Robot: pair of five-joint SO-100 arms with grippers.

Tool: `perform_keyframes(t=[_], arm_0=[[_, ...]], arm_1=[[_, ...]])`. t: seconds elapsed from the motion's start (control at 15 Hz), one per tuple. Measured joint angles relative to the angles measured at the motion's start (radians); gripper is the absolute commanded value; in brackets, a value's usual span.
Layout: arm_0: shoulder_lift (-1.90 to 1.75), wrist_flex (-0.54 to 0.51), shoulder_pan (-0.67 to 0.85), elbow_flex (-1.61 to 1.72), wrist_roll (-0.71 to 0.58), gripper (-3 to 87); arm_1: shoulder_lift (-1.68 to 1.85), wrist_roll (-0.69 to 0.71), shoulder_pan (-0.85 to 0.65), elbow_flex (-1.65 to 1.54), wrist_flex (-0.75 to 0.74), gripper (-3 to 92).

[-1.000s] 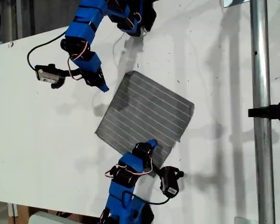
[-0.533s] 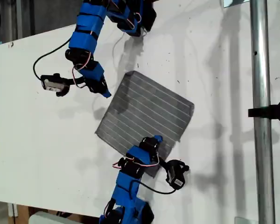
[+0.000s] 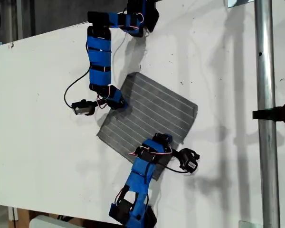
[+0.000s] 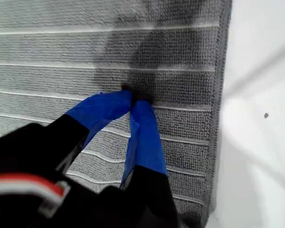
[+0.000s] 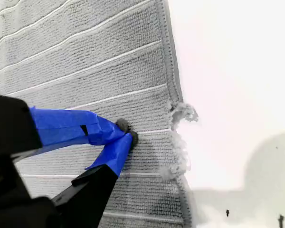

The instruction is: Grasp corners of a towel and fold twice.

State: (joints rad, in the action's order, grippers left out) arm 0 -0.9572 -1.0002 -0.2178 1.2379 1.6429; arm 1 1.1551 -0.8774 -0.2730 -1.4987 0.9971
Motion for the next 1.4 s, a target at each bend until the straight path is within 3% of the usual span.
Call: perform_keyframes(t=[0.53,0.87,1.2,1.4], arm_0=[[-0.028,-0.021,-0.015,0.051,0.091,-2.9],[-0.311,-0.018,-0.025,0.446,0.152,-2.9],[-0.480,-0.029,0.038,0.632,0.031,-2.9],[-0.499,-0.061,0.055,0.607,-0.020,-2.9]], arm_1=[[-0.074,-0.114,0.043,0.057,0.153,-0.3],[0.034,-0.195,0.175,-0.069,0.261,-0.3],[0.038,-0.344,0.344,-0.071,0.279,-0.3],[0.066,-0.356,0.357,-0.049,0.339,-0.3]])
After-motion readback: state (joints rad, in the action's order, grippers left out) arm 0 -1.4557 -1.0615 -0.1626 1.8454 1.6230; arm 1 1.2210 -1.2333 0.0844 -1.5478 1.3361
